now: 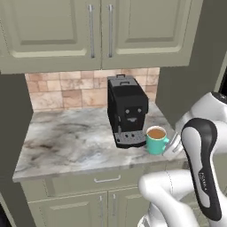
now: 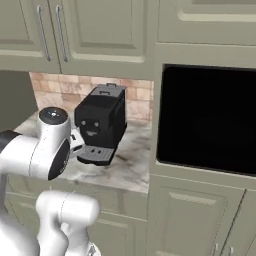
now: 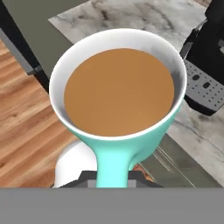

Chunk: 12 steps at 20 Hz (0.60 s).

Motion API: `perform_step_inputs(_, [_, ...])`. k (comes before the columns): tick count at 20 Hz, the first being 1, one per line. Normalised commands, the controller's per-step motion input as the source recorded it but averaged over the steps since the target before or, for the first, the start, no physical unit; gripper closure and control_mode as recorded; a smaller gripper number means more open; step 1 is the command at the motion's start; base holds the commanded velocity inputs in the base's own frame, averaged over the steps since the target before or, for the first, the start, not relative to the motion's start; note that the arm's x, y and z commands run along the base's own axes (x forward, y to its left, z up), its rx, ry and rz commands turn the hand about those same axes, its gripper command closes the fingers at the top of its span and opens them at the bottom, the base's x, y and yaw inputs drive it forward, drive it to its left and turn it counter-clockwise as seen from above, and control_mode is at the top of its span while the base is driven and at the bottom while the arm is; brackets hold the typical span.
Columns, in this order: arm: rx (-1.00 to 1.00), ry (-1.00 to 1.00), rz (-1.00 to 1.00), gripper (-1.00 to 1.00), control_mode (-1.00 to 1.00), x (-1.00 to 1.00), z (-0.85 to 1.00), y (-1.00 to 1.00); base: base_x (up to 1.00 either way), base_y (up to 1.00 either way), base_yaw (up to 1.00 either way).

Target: Pick up the brewed coffee from the coffee machine and place it next to the breakfast plate on the dining counter.

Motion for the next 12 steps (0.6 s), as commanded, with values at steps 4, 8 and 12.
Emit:
perform_step_inputs(4, [0.0,0.0,0.0,1.0,1.0,0.0,0.0,0.0,-0.27,0.55,0.49])
perform_step_inputs(8, [0.0,0.0,0.0,1.0,1.0,0.0,0.0,0.0,-0.21,0.31,0.9])
perform_step_inputs(12, [0.0,0.0,0.0,1.0,1.0,0.0,0.0,0.0,-0.09,0.01,1.0])
